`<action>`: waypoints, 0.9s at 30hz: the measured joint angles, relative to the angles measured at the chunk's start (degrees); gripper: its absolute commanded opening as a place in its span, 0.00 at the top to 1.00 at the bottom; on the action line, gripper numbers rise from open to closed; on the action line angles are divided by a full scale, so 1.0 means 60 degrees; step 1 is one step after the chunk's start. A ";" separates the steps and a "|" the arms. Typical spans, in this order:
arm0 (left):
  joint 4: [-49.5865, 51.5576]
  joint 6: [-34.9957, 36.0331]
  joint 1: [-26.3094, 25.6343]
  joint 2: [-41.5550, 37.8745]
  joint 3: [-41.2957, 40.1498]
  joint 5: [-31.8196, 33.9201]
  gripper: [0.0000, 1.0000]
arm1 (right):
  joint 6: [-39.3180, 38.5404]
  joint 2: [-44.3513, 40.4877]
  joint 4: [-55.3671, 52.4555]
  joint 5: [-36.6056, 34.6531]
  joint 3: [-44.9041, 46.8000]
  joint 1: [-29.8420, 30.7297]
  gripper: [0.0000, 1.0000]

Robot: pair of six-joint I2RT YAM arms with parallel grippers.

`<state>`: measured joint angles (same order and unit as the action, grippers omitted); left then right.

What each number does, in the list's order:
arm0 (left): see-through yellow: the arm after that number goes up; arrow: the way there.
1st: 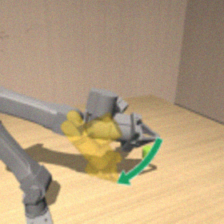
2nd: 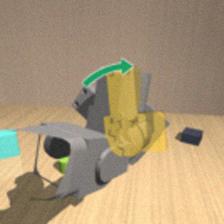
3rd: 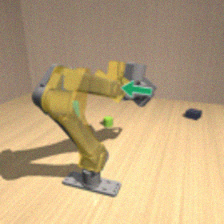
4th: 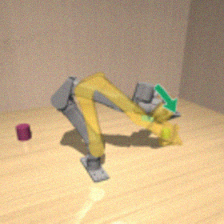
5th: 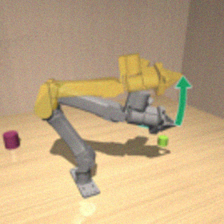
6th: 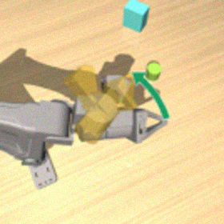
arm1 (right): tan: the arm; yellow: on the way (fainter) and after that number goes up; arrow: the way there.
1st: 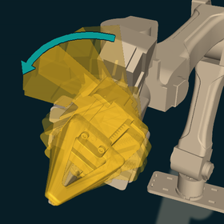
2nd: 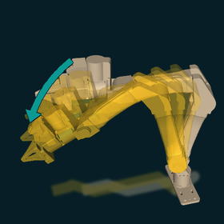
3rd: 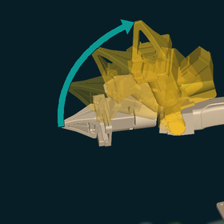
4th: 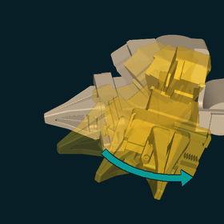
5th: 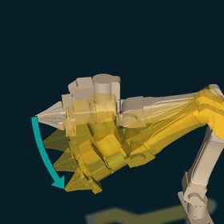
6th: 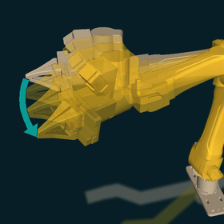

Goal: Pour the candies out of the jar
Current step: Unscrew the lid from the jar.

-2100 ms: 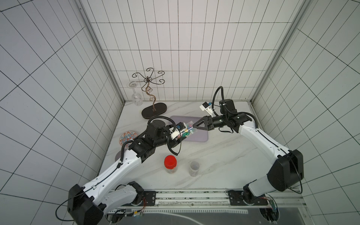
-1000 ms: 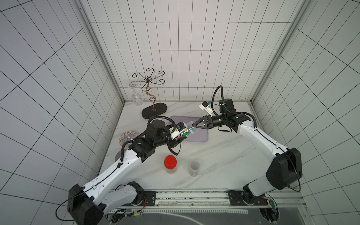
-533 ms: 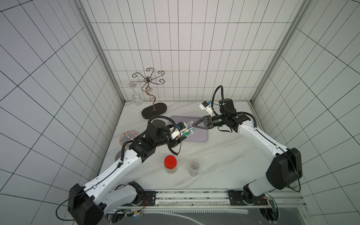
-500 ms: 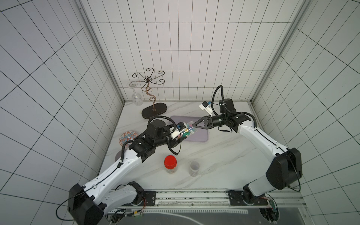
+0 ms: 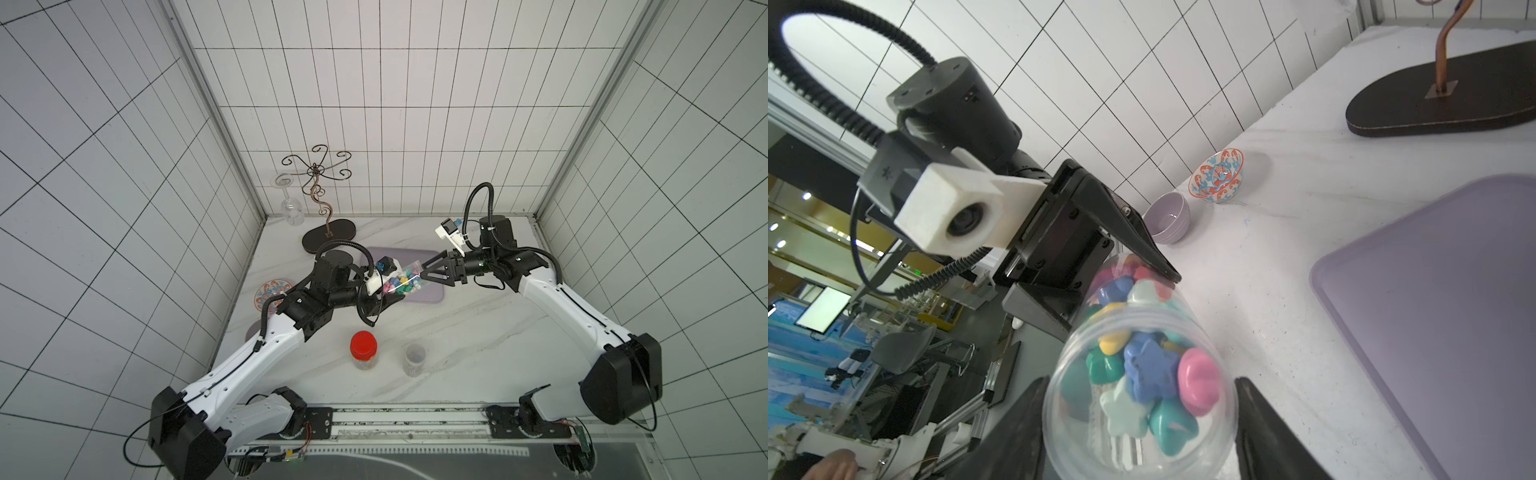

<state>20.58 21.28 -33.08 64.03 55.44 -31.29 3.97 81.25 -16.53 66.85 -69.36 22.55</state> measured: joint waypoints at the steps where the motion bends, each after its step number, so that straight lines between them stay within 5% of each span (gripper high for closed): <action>1: 0.0025 -0.0062 0.0055 0.0040 0.0036 -0.0193 0.59 | -0.0160 -0.0058 0.0062 0.0025 0.0055 -0.0007 0.56; 16: 0.0324 -0.0721 0.0681 0.0444 0.0441 -0.2728 0.57 | -0.2291 -0.0889 0.0645 0.0539 0.0758 -0.0091 0.56; 27: 0.0503 -0.0692 0.0761 0.0433 0.0550 -0.2936 0.57 | -0.1774 -0.0882 0.0867 0.0732 0.0750 -0.0153 0.28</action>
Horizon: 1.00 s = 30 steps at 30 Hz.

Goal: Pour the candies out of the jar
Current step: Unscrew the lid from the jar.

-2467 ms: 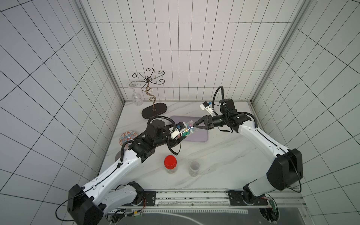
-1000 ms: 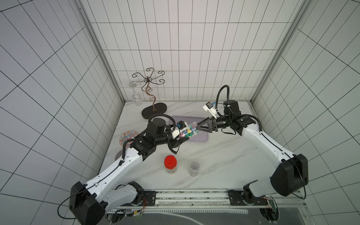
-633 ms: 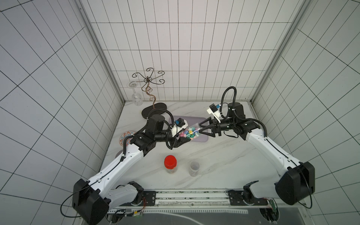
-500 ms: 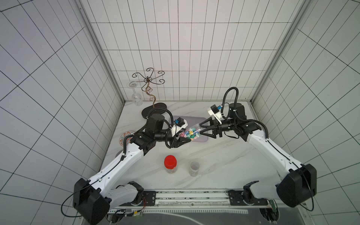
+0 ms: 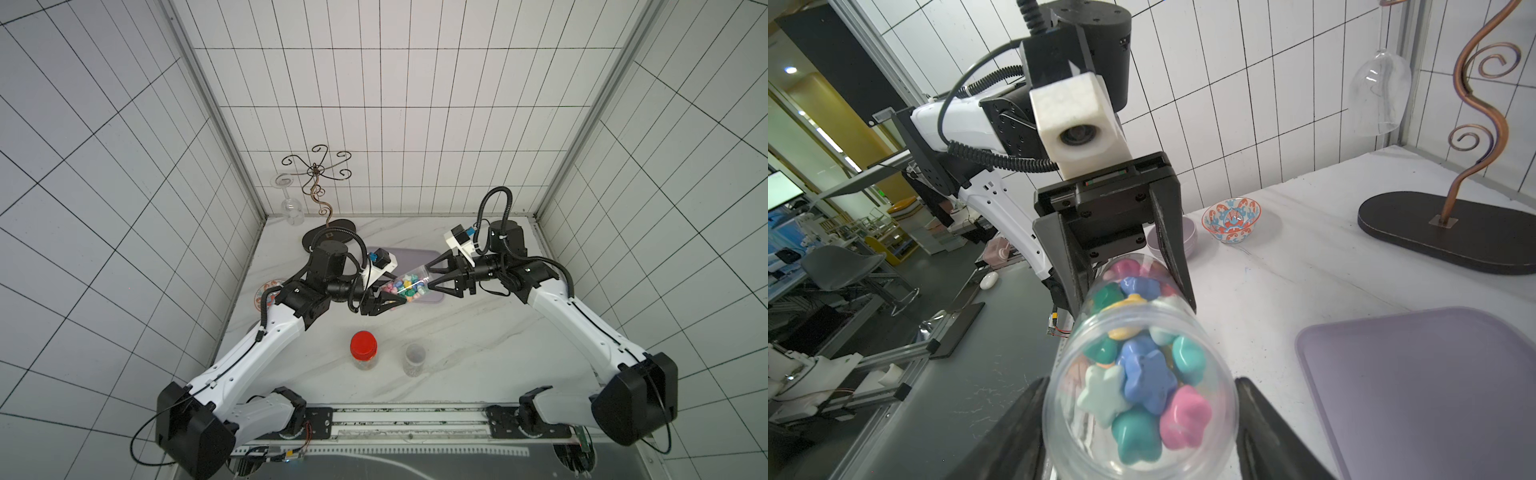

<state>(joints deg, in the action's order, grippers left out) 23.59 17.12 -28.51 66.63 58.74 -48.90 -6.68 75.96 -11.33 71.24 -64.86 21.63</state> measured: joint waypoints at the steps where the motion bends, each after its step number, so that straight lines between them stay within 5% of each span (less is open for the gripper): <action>1: 0.0018 0.0040 0.0018 -0.0007 0.0000 0.0007 0.57 | 0.0182 0.0000 0.0007 0.0000 -0.0004 0.0000 0.26; 14: 0.0029 0.0288 0.0044 -0.0131 0.0000 0.0911 0.57 | 0.2885 0.0062 -0.0117 -0.1275 -0.0178 -0.0328 0.12; 23: -0.0069 0.1049 -0.0954 -0.0386 -0.0426 0.3286 0.59 | 0.5166 0.0419 -0.0393 -0.1657 -0.0852 -0.0896 0.09; 30: -0.0124 0.1468 -0.1330 -0.0535 -0.0769 0.4772 0.59 | 0.5246 0.1089 -0.1501 -0.1530 -0.0965 -0.0929 0.07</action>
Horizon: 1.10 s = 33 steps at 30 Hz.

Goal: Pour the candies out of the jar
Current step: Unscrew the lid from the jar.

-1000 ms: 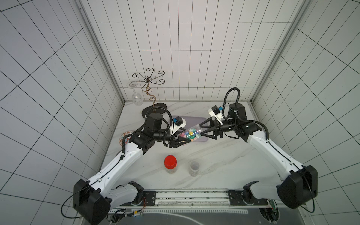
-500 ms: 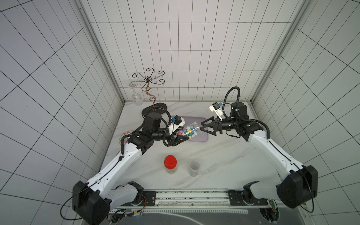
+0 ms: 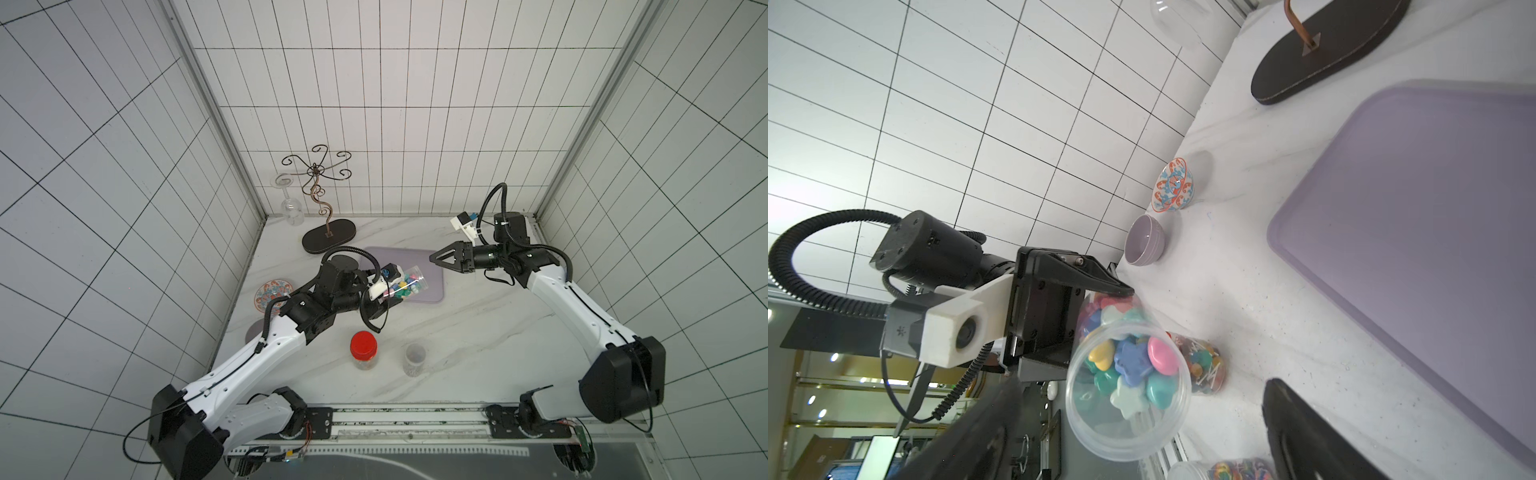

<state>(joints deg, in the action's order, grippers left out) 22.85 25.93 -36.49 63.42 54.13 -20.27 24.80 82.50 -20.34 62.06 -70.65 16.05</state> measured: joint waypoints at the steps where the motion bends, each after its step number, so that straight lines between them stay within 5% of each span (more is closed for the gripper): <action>1: -0.0007 0.0033 -0.0025 -0.0004 0.0000 0.0109 0.59 | -0.0058 0.0062 -0.0182 0.0025 0.0000 0.0000 0.07; 33: -0.0208 0.0117 -0.0098 0.0080 -0.0011 0.0448 0.59 | -0.0146 0.0725 -0.0229 0.0514 -0.0364 0.1002 0.21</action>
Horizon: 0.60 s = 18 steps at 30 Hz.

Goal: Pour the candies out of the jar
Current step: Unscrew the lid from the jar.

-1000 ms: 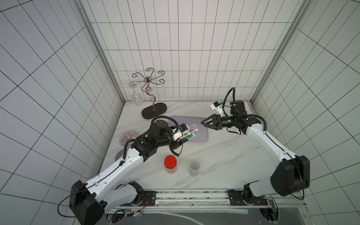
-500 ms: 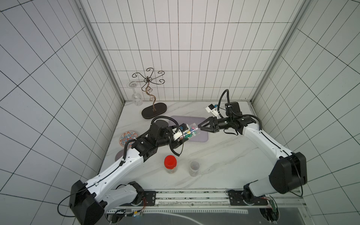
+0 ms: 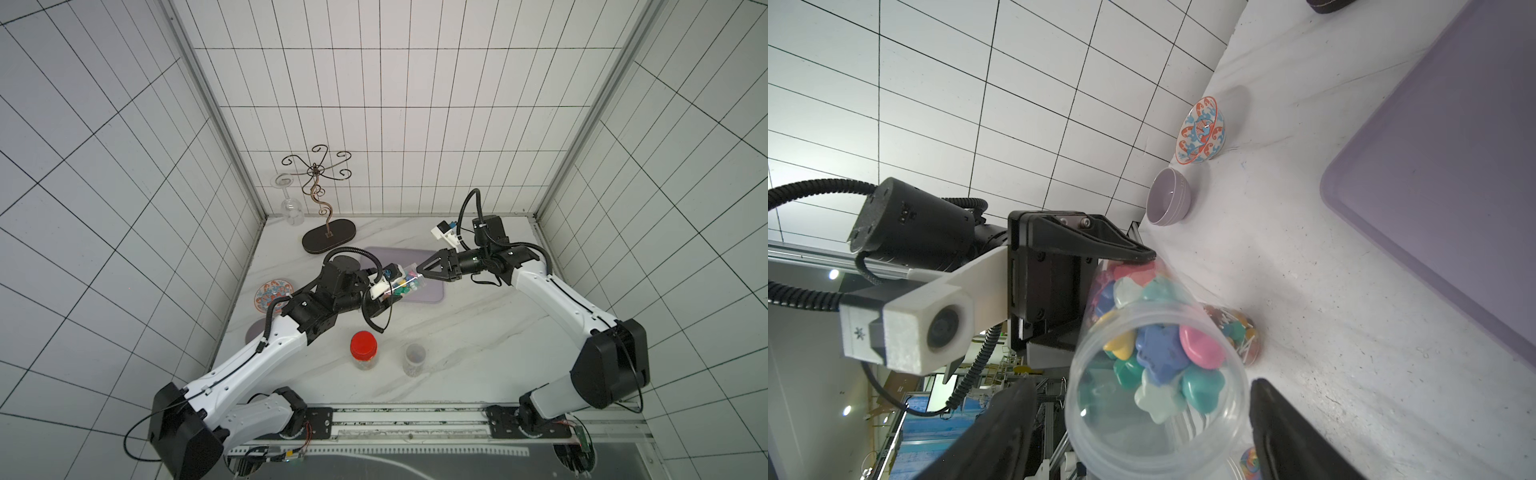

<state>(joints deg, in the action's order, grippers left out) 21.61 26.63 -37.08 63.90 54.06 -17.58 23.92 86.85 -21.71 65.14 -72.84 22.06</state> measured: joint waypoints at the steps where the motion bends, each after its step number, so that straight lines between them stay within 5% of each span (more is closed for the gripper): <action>1: -0.0015 0.0000 0.0000 0.0000 0.0000 0.0000 0.59 | -0.0004 0.0000 0.0000 -0.0004 0.0000 0.0000 0.22; 18: -0.0015 -0.0011 0.0000 0.0007 0.0000 0.0007 0.59 | -0.0084 0.0087 0.0087 -0.0098 0.0000 0.0000 0.37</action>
<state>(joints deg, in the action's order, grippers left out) 21.52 26.57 -37.08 63.94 54.06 -17.54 23.42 87.37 -21.19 64.55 -72.84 22.06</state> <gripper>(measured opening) 0.596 0.652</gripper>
